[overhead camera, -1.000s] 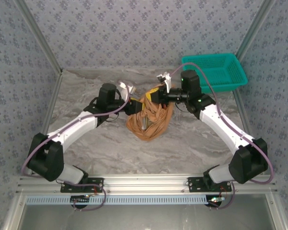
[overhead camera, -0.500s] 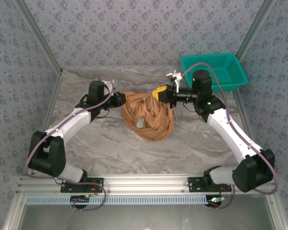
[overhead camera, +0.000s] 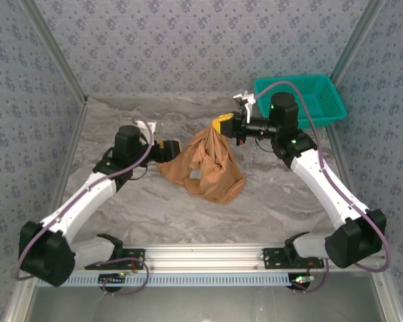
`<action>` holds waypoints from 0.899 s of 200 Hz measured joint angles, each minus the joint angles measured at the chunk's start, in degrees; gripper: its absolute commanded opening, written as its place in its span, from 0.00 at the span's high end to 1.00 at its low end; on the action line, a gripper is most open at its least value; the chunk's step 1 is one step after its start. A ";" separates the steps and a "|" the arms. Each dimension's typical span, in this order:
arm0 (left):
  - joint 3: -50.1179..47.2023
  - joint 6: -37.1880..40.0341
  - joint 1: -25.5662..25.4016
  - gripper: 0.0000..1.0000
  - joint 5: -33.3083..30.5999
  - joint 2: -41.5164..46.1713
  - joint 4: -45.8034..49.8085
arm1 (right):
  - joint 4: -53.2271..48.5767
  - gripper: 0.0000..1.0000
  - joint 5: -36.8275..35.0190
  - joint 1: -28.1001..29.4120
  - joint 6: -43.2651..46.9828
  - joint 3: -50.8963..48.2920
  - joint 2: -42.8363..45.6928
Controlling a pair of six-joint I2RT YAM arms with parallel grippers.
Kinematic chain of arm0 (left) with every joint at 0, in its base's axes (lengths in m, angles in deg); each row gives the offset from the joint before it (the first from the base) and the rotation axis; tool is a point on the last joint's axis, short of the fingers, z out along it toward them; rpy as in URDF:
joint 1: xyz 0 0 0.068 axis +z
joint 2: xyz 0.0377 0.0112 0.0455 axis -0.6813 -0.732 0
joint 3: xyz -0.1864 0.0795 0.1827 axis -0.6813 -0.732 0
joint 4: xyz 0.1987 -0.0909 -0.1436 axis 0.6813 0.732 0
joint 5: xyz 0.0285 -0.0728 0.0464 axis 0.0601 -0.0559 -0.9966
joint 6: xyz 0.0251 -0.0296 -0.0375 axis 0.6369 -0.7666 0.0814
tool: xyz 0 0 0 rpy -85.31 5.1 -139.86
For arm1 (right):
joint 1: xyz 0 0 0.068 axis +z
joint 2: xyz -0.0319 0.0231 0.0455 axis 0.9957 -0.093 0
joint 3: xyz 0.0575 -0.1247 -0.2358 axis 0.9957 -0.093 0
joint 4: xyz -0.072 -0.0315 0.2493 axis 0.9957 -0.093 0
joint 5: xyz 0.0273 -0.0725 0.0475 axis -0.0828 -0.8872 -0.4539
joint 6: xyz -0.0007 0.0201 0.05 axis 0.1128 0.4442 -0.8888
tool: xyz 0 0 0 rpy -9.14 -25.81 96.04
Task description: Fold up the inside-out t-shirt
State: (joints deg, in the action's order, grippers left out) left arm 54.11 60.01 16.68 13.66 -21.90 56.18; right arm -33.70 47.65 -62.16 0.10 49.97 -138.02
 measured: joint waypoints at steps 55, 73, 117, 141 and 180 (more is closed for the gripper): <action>4.07 2.21 -9.62 0.46 2.34 -3.52 -2.64 | -2.56 1.00 -4.85 1.46 -1.05 1.73 0.00; 7.39 3.34 -9.66 0.64 2.43 -7.87 -2.01 | -3.06 1.00 -5.49 1.81 -1.05 1.73 0.00; 11.93 4.96 -9.42 1.00 3.58 -11.56 0.46 | -3.89 1.00 -7.06 1.14 -0.98 1.66 0.07; 12.02 4.46 -7.80 1.00 5.57 -8.79 0.07 | -4.20 1.00 -9.35 -0.94 -1.03 0.44 1.36; 8.04 -1.51 1.11 1.00 7.48 2.40 -6.03 | -1.66 1.00 -11.45 -8.46 -5.11 -3.06 6.84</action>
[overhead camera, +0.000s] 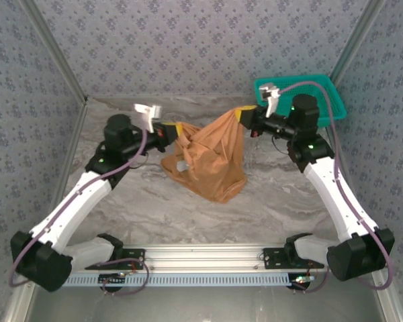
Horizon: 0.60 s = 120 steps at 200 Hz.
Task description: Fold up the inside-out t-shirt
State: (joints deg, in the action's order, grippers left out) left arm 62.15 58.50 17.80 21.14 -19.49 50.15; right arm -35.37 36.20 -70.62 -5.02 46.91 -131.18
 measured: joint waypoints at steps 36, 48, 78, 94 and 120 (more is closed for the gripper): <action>-3.43 -6.29 5.68 1.00 2.08 2.99 -4.72 | 0.22 1.00 -4.20 -0.87 -0.63 -0.02 2.95; -4.17 -7.32 5.90 1.00 1.79 3.28 -4.68 | -0.24 1.00 -6.05 -0.85 -0.61 -0.02 2.91; -4.46 -9.18 7.21 1.00 -4.79 6.32 -0.37 | -2.32 1.00 -10.69 -0.85 -0.31 -0.74 3.06; -4.46 -10.12 8.83 1.00 -9.53 8.41 2.21 | -2.19 1.00 -12.33 -1.01 -0.15 -2.75 3.85; -4.46 -11.80 11.89 1.00 -15.28 10.95 4.79 | -1.99 1.00 -12.63 -1.49 0.24 -5.73 5.35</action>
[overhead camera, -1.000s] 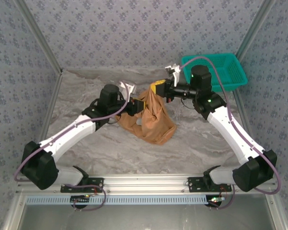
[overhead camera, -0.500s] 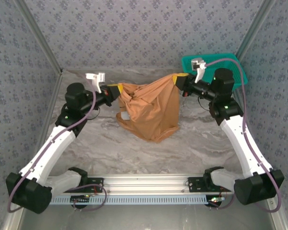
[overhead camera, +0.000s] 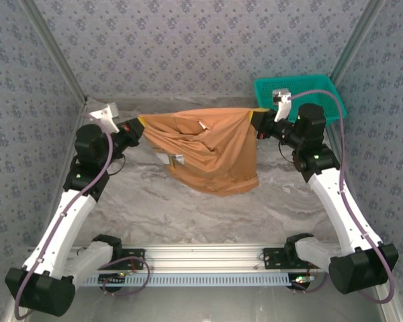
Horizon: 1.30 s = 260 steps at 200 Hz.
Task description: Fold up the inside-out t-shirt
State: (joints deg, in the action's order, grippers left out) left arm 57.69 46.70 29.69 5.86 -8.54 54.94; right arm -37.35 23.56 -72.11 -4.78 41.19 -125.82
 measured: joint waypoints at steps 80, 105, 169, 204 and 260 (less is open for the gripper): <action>5.92 0.09 -6.08 1.00 13.31 -4.17 -7.63 | -4.74 0.99 -9.29 5.55 1.05 3.43 -10.10; 7.23 0.39 -6.32 1.00 13.92 -4.13 -8.09 | -9.55 0.90 -12.41 5.86 1.07 4.31 -14.82; 9.20 0.92 -7.10 1.00 14.01 -6.29 -6.58 | -15.56 0.57 -17.09 11.17 10.71 4.15 -13.84; 10.14 1.92 -8.22 1.00 13.84 -7.13 -5.16 | -10.97 0.49 -14.25 20.76 18.95 -2.43 -7.10; 10.97 3.54 -8.31 1.00 13.40 -7.13 -3.06 | -0.42 0.45 -5.97 26.21 21.55 -7.45 -11.80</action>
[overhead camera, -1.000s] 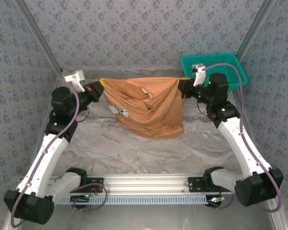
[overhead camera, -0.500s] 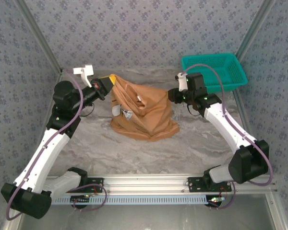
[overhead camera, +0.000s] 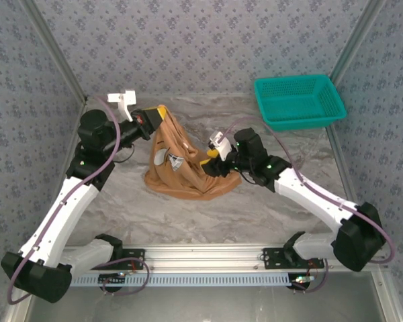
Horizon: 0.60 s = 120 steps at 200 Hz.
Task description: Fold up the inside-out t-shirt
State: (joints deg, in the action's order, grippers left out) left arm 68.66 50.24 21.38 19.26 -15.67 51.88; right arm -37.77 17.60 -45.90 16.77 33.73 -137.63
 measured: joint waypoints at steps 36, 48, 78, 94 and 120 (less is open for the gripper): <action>0.00 0.26 -0.22 1.00 -0.20 0.00 0.09 | 3.91 0.37 5.29 -0.85 0.48 0.59 -5.99; 0.00 0.26 -0.33 1.00 -0.20 0.00 0.11 | 4.98 0.37 6.71 -1.20 0.59 1.33 -7.74; 0.00 0.28 -0.33 1.00 -0.22 0.00 0.22 | 7.91 0.50 8.48 -1.68 0.57 3.23 -10.99; 0.00 0.33 -0.33 1.00 -0.28 0.07 0.24 | 8.98 0.72 8.81 -1.95 0.35 3.93 -11.96; 0.00 0.94 -0.33 1.00 -1.16 0.13 0.39 | 9.18 1.00 8.59 -2.93 0.79 4.00 -11.30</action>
State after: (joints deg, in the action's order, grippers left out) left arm 68.66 51.18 21.05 18.10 -15.54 52.27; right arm -28.59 26.19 -48.83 17.56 37.73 -148.93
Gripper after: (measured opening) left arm 0.040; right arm 0.094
